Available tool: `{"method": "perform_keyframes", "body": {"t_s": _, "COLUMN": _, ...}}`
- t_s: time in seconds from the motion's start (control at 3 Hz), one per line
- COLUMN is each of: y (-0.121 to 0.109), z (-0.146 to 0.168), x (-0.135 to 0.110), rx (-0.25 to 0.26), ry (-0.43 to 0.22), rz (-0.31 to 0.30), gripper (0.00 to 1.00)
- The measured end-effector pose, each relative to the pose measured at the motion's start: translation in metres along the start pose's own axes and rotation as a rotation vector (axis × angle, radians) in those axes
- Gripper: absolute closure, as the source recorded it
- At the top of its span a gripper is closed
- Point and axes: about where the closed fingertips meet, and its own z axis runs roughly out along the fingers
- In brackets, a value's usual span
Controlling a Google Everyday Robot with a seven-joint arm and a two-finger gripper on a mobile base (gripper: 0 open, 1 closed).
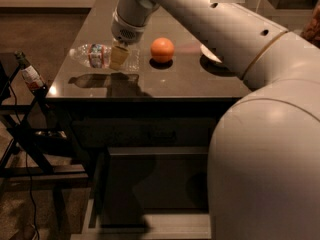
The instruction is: Pick water bottle from middle drawer and place on counter
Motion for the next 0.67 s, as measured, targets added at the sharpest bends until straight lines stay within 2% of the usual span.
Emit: {"method": "perform_keyframes", "body": {"t_s": 0.67, "y": -0.004, "z": 0.025, "x": 0.019, "rx": -0.033, "ry": 0.0, "rz": 0.049, "gripper": 1.0}}
